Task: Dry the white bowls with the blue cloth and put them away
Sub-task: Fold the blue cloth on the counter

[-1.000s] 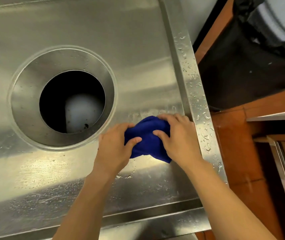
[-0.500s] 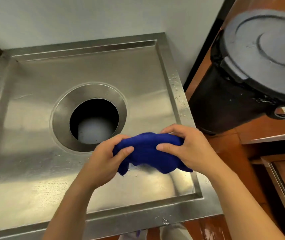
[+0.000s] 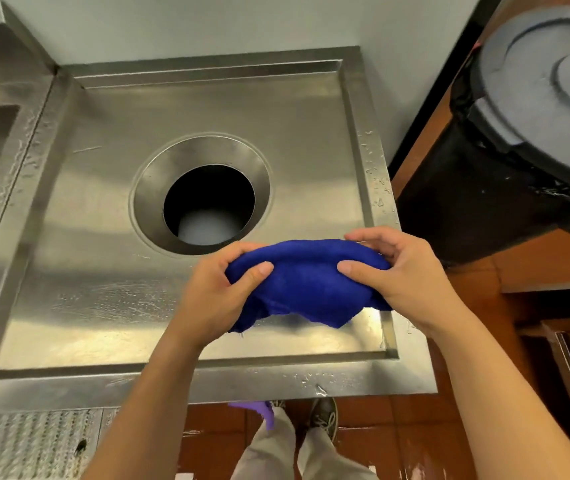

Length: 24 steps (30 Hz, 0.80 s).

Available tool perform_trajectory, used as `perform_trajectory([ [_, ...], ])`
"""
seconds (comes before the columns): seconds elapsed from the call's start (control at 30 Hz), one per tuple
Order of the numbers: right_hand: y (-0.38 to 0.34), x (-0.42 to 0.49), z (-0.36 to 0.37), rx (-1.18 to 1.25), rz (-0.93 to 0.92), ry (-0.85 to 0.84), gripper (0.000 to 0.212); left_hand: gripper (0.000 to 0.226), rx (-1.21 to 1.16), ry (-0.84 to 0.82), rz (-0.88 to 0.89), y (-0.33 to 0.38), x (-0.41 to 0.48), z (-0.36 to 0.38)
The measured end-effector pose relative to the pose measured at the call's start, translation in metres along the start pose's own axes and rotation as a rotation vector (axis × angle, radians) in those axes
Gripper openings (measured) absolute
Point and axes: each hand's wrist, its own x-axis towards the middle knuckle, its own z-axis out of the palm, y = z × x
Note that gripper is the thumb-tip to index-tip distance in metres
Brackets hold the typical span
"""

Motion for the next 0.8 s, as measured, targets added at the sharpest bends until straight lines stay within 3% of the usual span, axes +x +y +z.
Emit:
perform_trajectory([
  [0.2, 0.036, 0.017, 0.012, -0.137, 0.019, 0.172, 0.030, 0.035, 0.043, 0.009, -0.086, -0.031, 0.022, 0.022],
  [0.4, 0.086, 0.044, 0.031, -0.350, 0.017, 0.254, 0.034, 0.021, 0.271, 0.023, -0.119, -0.080, 0.054, 0.054],
  [0.63, 0.112, 0.044, 0.052, -0.520, -0.135, 0.431, 0.038, 0.035, 0.676, 0.212, 0.035, -0.101, 0.049, 0.084],
  [0.7, 0.110, 0.046, 0.061, -0.474, -0.228, 0.450, 0.037, 0.039, 0.594, 0.183, 0.120, -0.097, 0.050, 0.091],
  [0.8, 0.106, 0.051, 0.074, -0.360, -0.205, 0.364, 0.041, 0.049, 0.259, 0.121, 0.048, -0.092, 0.052, 0.099],
])
